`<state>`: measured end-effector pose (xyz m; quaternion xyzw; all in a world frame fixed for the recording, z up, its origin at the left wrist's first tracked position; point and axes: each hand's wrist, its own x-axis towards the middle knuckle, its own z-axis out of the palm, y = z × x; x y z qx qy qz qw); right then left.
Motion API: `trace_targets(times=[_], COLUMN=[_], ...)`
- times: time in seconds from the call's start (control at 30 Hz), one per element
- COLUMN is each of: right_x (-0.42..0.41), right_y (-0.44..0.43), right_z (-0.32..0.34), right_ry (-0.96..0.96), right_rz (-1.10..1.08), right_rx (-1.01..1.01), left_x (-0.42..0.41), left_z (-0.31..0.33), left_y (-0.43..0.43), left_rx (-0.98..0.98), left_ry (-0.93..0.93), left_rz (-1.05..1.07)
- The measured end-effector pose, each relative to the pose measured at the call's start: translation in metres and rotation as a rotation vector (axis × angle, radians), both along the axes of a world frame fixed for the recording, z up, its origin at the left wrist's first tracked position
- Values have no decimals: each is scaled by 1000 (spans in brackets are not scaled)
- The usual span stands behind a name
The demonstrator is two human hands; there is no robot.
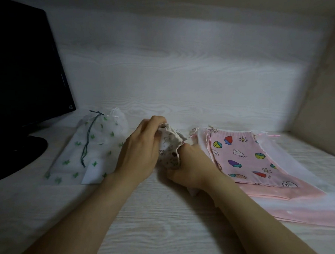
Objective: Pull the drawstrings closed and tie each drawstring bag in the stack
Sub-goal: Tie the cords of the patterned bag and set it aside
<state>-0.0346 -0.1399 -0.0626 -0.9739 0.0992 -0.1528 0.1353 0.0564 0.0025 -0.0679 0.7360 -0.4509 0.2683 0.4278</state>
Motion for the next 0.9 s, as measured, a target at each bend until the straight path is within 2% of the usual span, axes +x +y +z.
trace_targets(times=[0.17, 0.23, 0.33, 0.43, 0.53, 0.6, 0.7, 0.8, 0.9], right_x=[1, 1, 3, 2, -2, 0, 5, 4, -2], right_y=[-7, -9, -15, -15, -5, 0, -2, -4, -2], right_z=[-2, -2, -4, -3, 3, 3, -3, -4, -2], right_ry=[-8, -47, -214, -401, -536, -528, -433, -384, -257], right_rz=[-78, -101, -72, -48, 65, 106, 57, -9, -100], right_rx=[-232, -243, -32, 56, 169, 197, 90, 75, 2], left_x=[4, 11, 20, 22, 22, 22, 21, 21, 19], left_z=[1, 1, -1, -1, -1, -2, -2, -1, 3], left_y=[1, 3, 7, 10, 11, 10, 11, 16, 22], left_rx=[84, 132, 195, 228, 298, 315, 295, 320, 453], left_ry=[-119, -198, -280, -335, -382, -410, -374, -270, -224], left_rz=[110, 114, 171, 281, 364, 316, 241, 273, 340])
